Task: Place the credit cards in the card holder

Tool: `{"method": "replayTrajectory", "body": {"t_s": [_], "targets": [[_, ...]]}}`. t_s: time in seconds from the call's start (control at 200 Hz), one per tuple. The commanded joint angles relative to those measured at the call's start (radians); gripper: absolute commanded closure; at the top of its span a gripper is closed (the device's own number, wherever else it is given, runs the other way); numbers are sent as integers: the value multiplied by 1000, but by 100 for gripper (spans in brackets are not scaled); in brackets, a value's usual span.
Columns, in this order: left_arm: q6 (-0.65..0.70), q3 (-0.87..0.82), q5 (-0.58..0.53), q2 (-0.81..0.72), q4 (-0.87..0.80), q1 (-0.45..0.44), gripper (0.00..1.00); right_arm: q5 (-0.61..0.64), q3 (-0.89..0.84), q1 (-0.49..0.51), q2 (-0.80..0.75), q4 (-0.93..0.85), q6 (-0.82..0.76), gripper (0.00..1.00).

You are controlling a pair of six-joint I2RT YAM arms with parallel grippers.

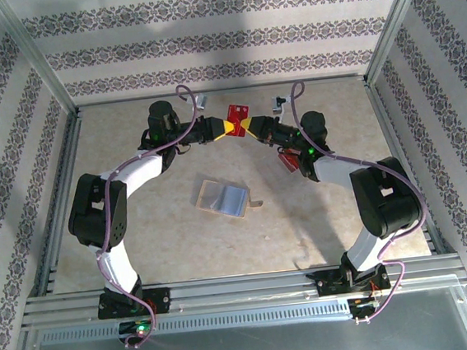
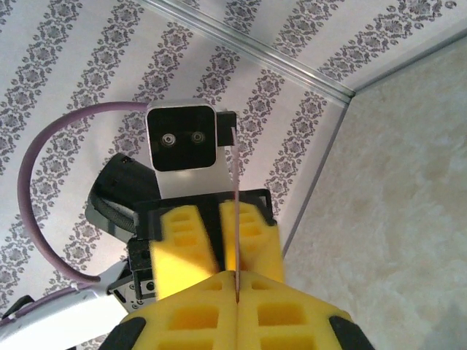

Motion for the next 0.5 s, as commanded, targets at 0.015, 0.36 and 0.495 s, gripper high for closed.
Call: {"method": "replayTrajectory", "body": {"t_s": [0.015,0.36,0.495], "targets": [[110,10,20,-59,-116,2,56,9,-64,4,-23,42,-9,100],[817,61,-150,-216,-1148,133,70,52,-285,99,-254,-382,-168,100],[1024,68,-398,-194,-1407,133,94,122,-342,217,-265,-492,-166,100]]}}
